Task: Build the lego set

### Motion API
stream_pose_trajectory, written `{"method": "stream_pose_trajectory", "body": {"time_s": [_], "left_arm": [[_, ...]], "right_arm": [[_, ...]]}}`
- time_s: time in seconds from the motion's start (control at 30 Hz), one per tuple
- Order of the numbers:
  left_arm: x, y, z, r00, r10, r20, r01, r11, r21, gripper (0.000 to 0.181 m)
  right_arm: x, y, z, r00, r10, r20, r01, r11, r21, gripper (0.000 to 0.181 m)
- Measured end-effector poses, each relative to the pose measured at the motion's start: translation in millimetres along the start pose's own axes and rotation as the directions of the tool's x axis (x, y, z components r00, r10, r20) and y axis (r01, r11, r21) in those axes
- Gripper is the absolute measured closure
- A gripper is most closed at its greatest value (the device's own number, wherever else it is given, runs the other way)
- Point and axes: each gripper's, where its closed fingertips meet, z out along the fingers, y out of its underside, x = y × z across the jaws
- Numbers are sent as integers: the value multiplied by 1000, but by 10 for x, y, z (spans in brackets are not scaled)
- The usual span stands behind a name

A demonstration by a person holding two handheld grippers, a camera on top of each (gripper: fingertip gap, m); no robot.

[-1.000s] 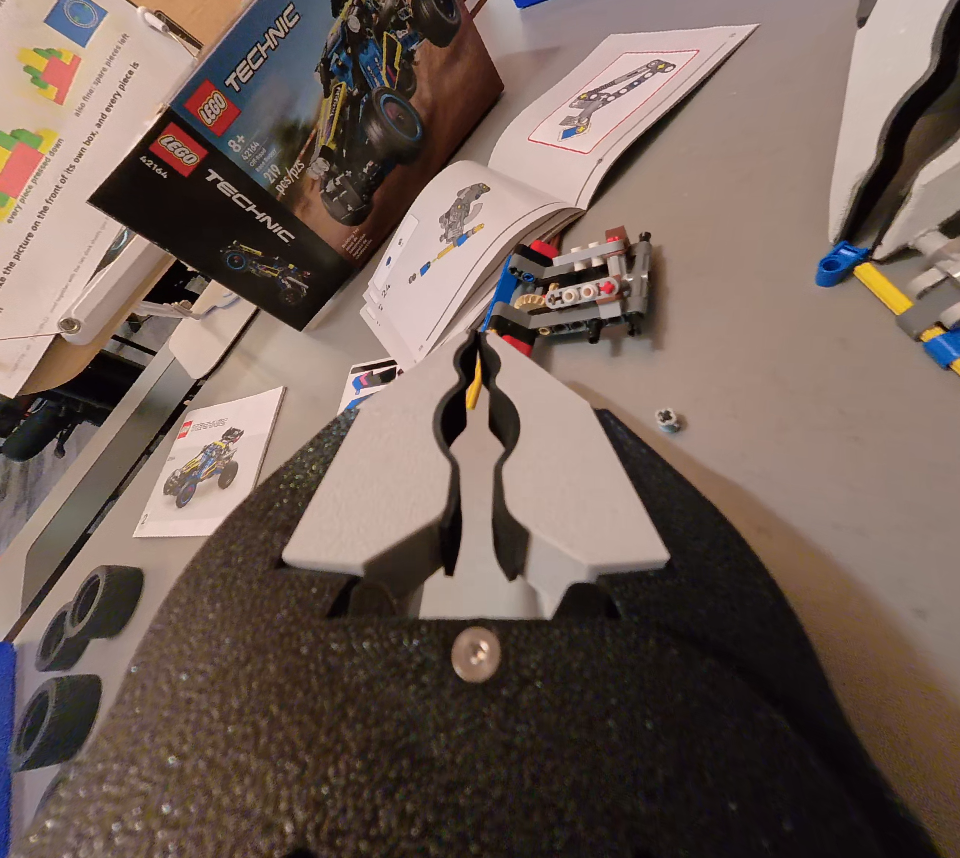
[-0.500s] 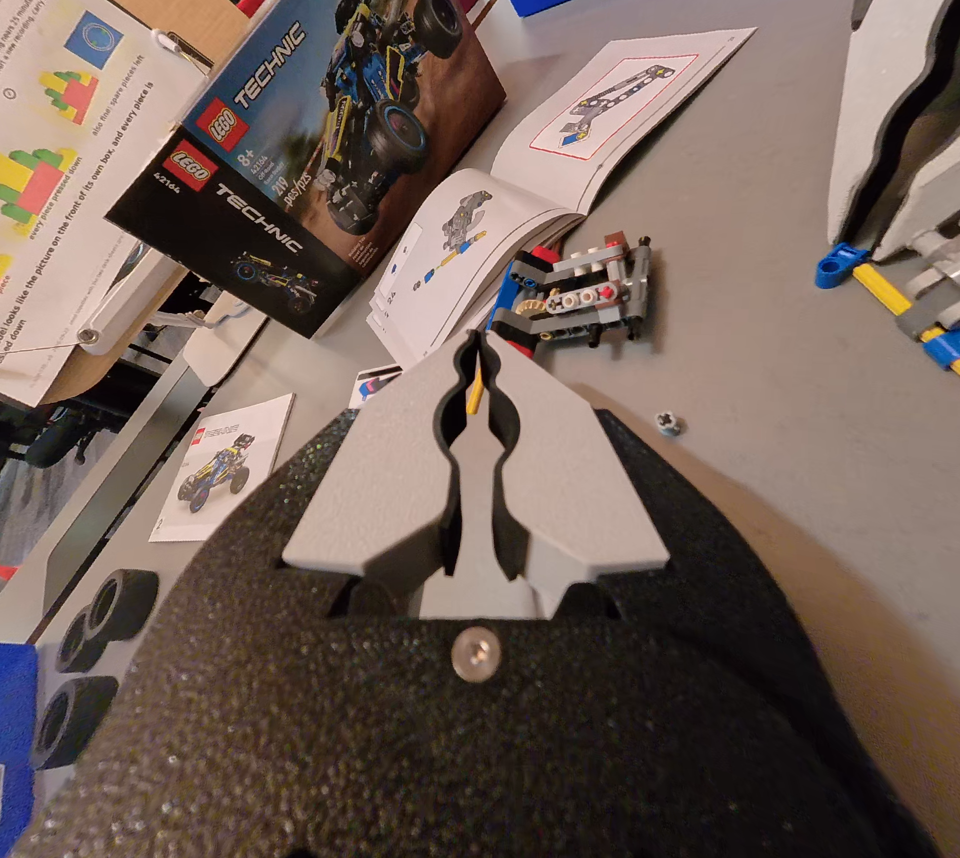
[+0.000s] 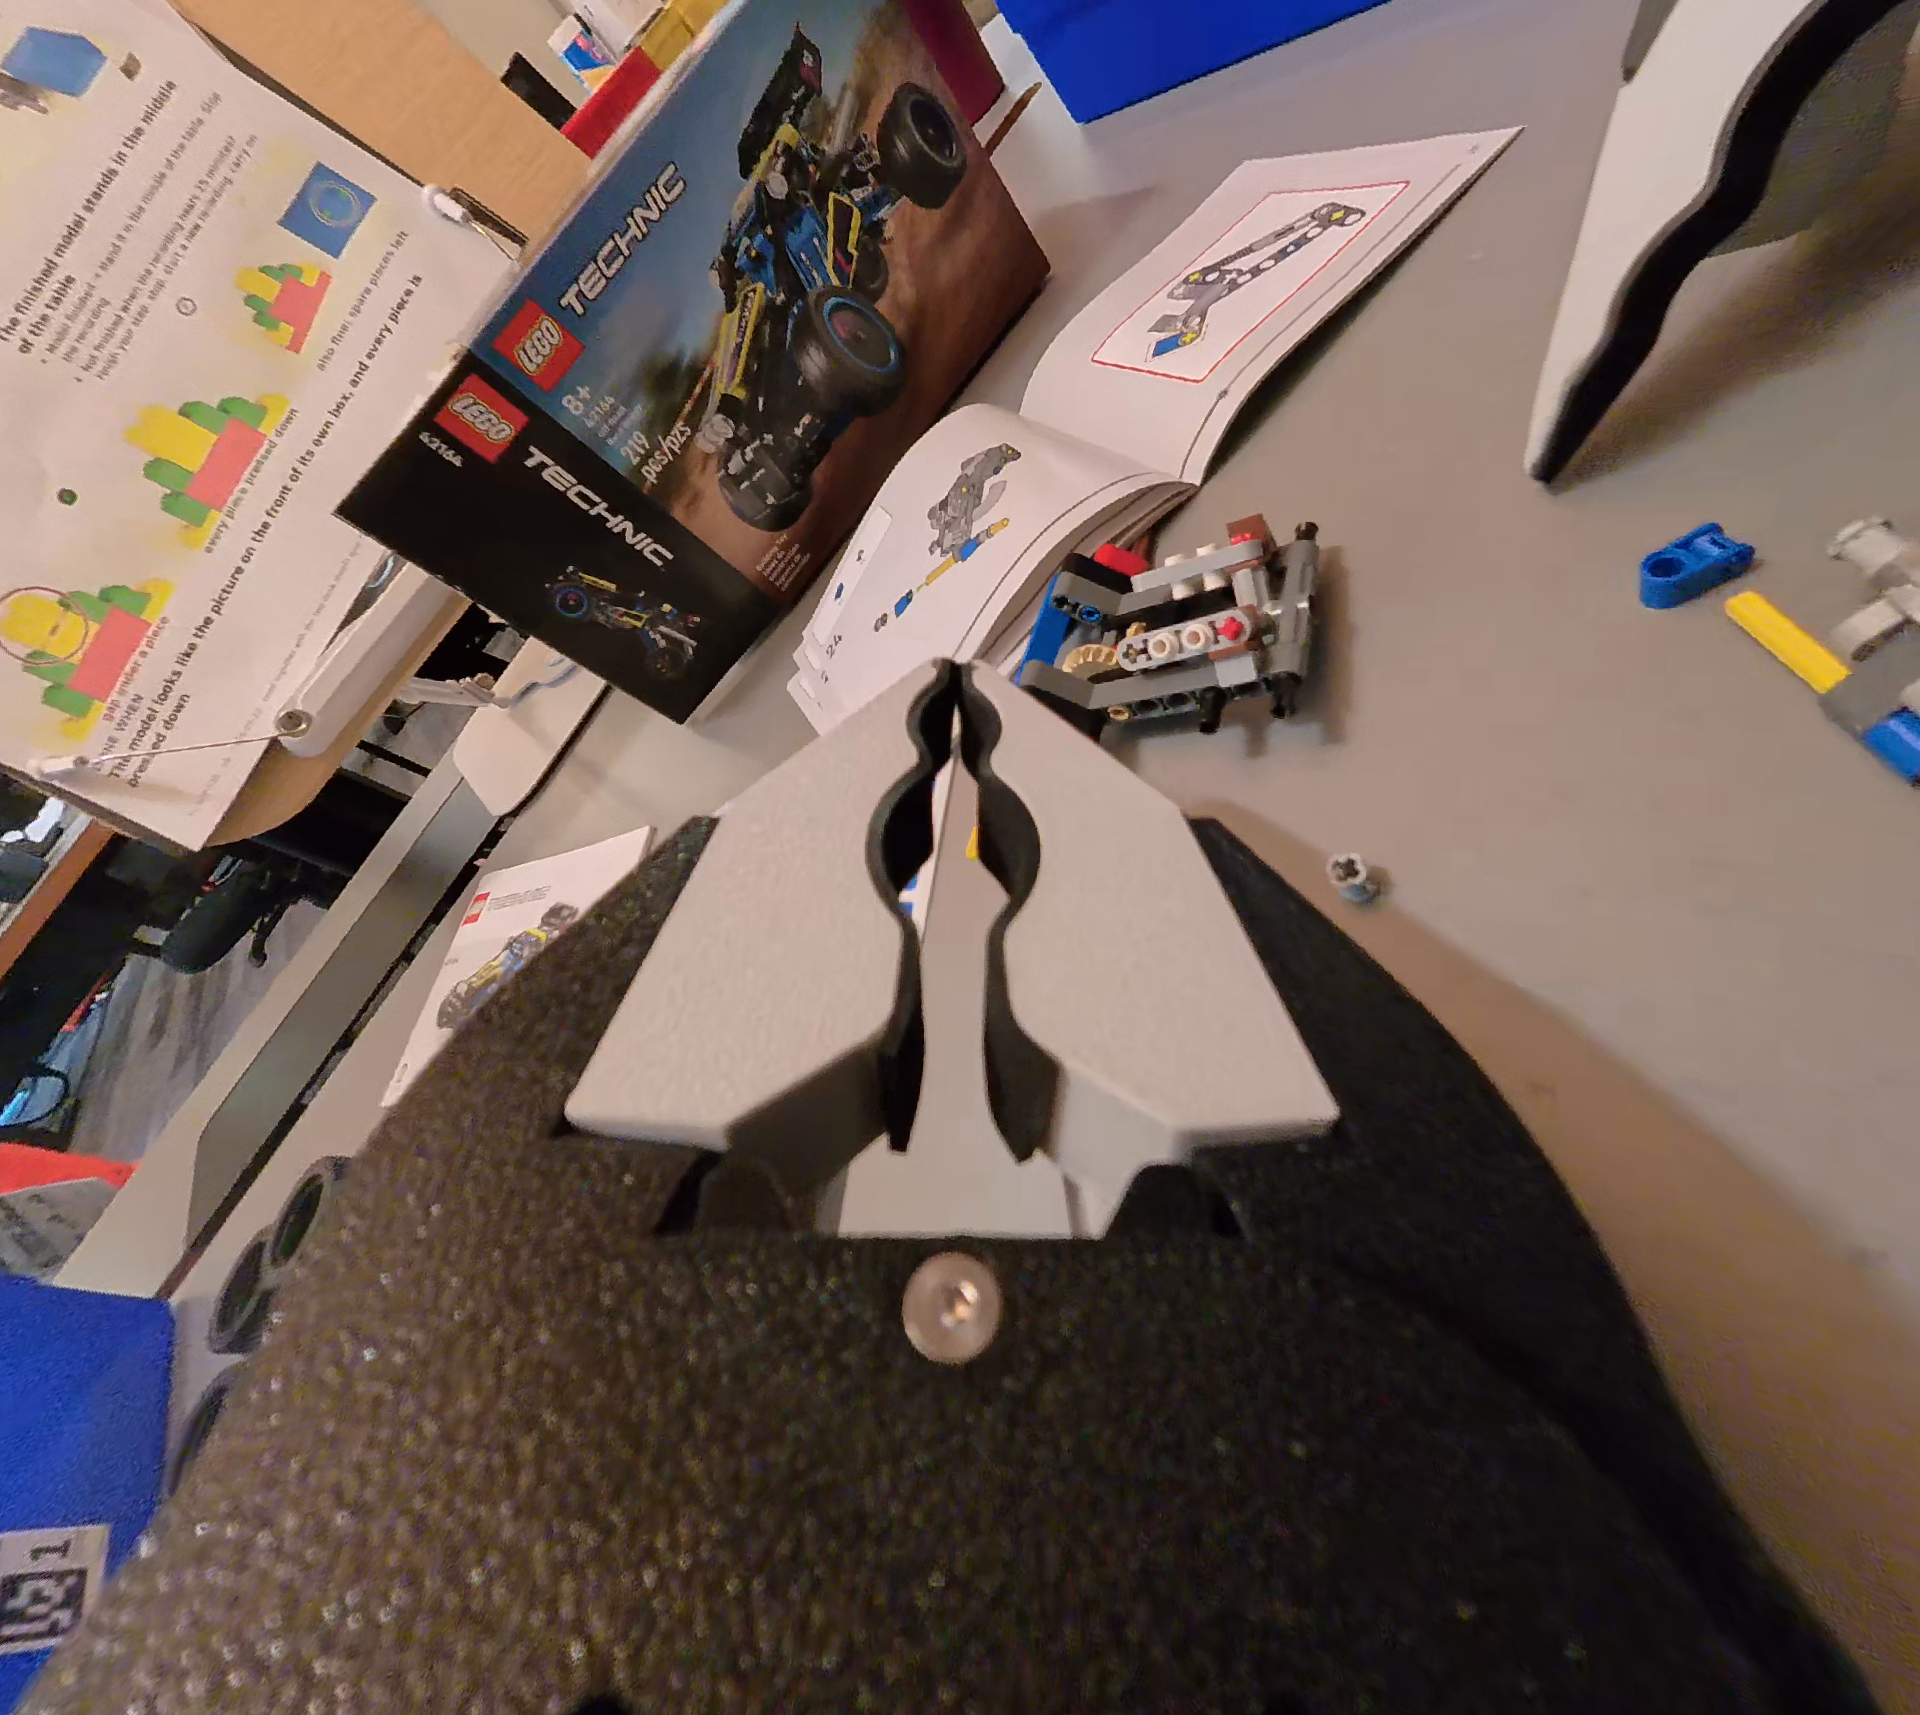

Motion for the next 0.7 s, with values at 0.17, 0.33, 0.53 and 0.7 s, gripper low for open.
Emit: {"method": "stream_pose_trajectory", "body": {"time_s": [0.17, 0.33, 0.53, 0.7], "left_arm": [[-39, -36, -21, 1000, 10, 25, -11, 1000, 20, 181], [-77, -36, -36, 999, 2, 40, -3, 1000, 25, 181], [-96, -40, -43, 999, -5, 48, 3, 1000, 27, 181], [-83, -44, -38, 999, 0, 44, -1, 1000, 26, 181]], "right_arm": [[131, -37, -141, 998, 26, -60, -22, 997, 76, 120], [674, 181, -388, 883, 351, -311, -325, 936, 132, 92], [980, 116, -704, 723, 594, -354, -481, 800, 360, 81], [1089, 295, -745, 695, 548, -466, -455, 837, 305, 90]]}}
